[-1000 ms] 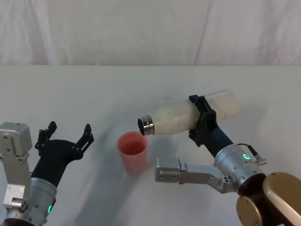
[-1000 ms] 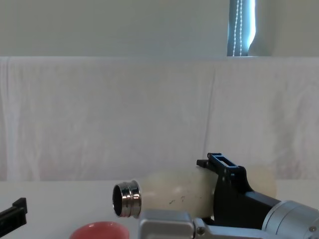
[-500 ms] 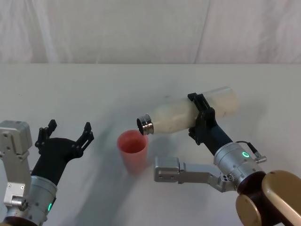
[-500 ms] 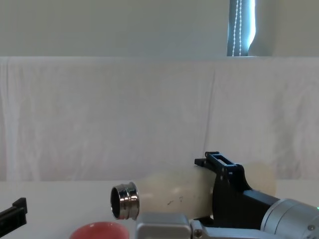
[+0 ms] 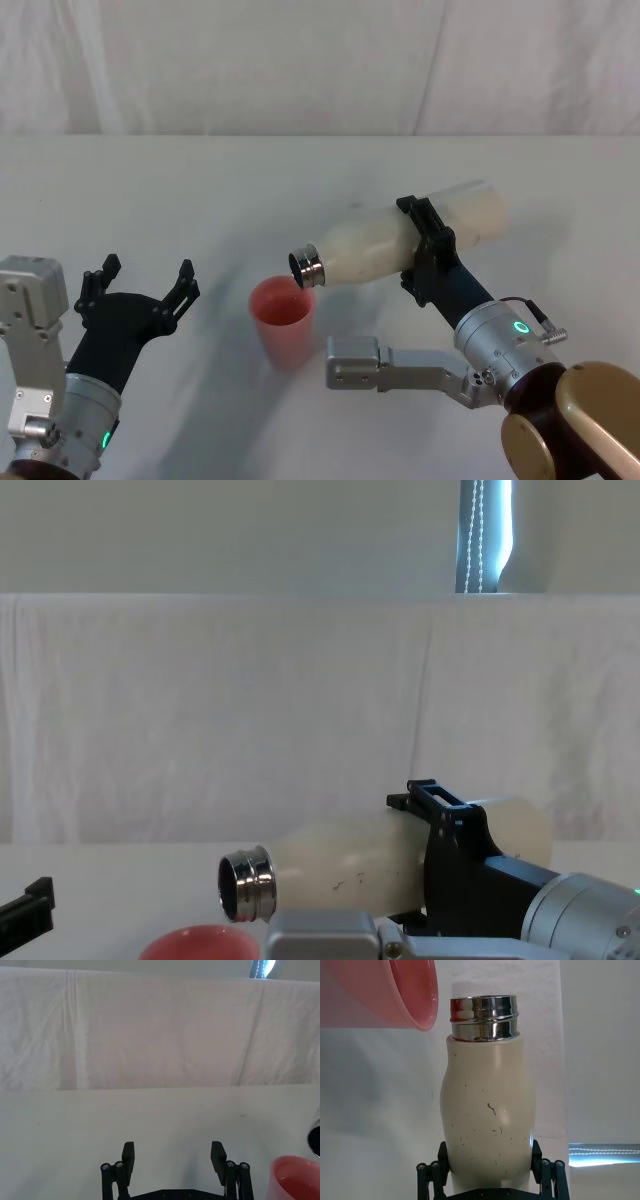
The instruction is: Grasp the thermos with one hand and pour water into the cup lid.
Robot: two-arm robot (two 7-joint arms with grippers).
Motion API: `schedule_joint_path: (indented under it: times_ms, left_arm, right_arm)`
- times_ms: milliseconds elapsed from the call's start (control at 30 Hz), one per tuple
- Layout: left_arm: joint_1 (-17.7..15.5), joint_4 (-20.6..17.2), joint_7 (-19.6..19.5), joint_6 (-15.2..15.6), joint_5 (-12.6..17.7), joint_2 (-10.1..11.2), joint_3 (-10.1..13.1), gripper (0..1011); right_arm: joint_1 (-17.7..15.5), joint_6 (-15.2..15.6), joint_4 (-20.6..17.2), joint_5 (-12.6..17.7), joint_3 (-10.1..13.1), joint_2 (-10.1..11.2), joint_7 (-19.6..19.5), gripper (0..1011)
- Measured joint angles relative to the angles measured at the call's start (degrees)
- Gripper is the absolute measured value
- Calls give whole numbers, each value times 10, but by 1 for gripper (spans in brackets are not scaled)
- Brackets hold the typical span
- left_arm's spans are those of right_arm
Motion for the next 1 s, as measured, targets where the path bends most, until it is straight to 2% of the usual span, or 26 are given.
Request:
schedule_joint_path:
  times_ms: [1000]
  left_arm:
    - [0,0,0,0,0,0,0,1001]
  right_arm:
    - [1,7,-18,-17,-6,6,11,960]
